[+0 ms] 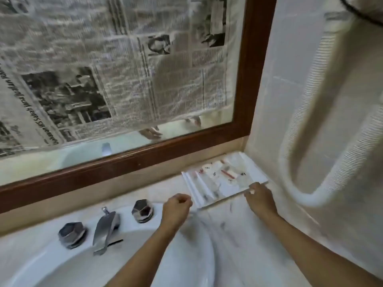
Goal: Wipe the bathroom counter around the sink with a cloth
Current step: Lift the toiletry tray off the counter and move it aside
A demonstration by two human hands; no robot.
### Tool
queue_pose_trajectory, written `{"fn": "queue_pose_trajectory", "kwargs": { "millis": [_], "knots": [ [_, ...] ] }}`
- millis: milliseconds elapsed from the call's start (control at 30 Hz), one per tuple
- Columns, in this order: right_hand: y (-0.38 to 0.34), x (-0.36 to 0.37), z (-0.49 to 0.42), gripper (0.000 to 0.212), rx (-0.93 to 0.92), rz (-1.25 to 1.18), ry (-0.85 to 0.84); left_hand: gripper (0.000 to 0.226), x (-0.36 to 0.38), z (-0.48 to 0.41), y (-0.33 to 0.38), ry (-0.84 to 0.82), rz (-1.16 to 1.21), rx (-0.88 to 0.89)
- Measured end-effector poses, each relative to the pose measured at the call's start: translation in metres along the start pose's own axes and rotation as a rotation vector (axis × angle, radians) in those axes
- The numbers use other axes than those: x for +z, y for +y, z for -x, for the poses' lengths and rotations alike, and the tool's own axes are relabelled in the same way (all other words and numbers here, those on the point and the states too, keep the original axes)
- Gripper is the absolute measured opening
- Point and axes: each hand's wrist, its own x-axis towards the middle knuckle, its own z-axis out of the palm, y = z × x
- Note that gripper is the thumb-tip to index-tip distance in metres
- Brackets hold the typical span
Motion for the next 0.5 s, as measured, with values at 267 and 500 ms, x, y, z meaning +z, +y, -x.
{"fn": "queue_pose_trajectory", "kwargs": {
  "millis": [267,500],
  "knots": [
    [0.012,0.014,-0.116,0.041,-0.138,0.33,0.04,0.039,0.046,-0.086,-0.011,0.099,-0.226,-0.036],
    [0.015,0.022,-0.146,0.037,-0.144,0.348,0.102,0.01,0.059,-0.11,-0.016,0.118,-0.3,-0.065]
  ]
}}
